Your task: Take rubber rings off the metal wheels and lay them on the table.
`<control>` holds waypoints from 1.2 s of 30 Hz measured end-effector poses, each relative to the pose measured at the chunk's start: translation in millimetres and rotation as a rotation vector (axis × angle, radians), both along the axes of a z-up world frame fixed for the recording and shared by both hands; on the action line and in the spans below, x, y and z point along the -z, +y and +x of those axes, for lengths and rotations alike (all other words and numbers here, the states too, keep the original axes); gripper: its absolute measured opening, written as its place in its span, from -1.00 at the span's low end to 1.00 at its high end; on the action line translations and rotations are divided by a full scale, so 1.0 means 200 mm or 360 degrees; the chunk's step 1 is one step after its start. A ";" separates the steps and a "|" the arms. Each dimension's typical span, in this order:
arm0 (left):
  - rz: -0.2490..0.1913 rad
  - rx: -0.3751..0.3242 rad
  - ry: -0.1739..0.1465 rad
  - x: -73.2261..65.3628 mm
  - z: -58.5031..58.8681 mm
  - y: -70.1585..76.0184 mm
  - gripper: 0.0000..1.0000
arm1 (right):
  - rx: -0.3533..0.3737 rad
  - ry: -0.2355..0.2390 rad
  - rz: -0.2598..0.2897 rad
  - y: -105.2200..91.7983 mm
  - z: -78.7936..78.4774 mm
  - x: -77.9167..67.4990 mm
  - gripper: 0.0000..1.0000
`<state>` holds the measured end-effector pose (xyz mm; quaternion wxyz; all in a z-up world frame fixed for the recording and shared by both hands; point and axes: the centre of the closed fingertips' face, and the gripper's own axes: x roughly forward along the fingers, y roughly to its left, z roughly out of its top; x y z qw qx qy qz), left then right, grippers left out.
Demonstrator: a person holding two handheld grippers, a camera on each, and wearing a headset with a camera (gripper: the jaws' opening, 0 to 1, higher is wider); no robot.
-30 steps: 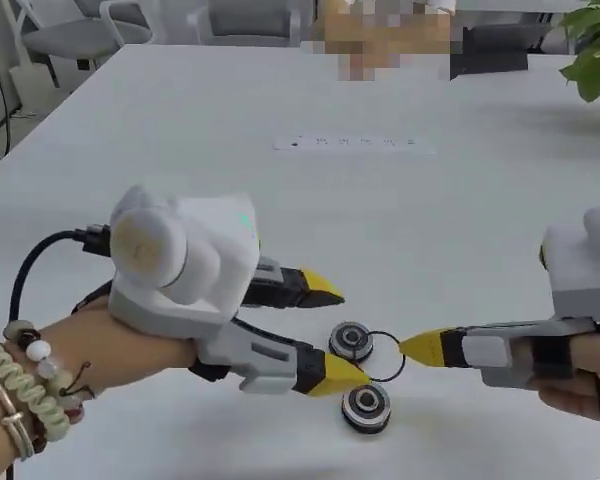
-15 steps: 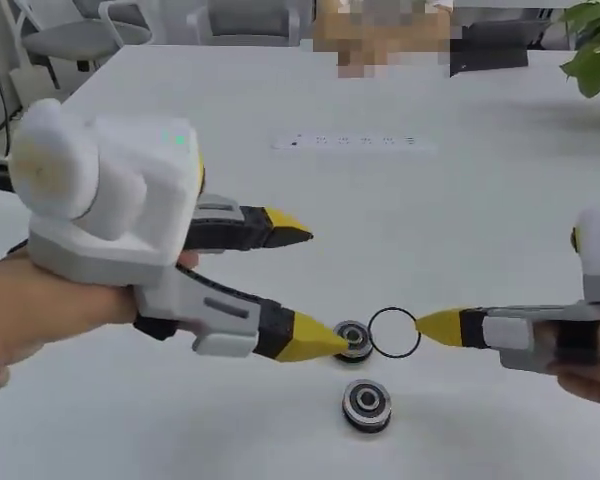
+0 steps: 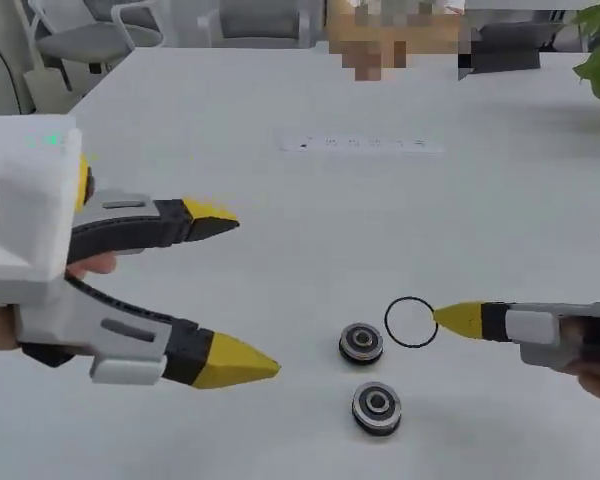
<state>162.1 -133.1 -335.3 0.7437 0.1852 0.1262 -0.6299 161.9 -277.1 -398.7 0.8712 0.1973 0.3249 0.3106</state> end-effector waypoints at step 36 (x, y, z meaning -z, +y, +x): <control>-0.0046 -0.0331 0.0198 0.19 -0.11 0.25 0.78 | 0.0049 -0.0056 0.0035 -0.03 0.00 -0.06 -1.00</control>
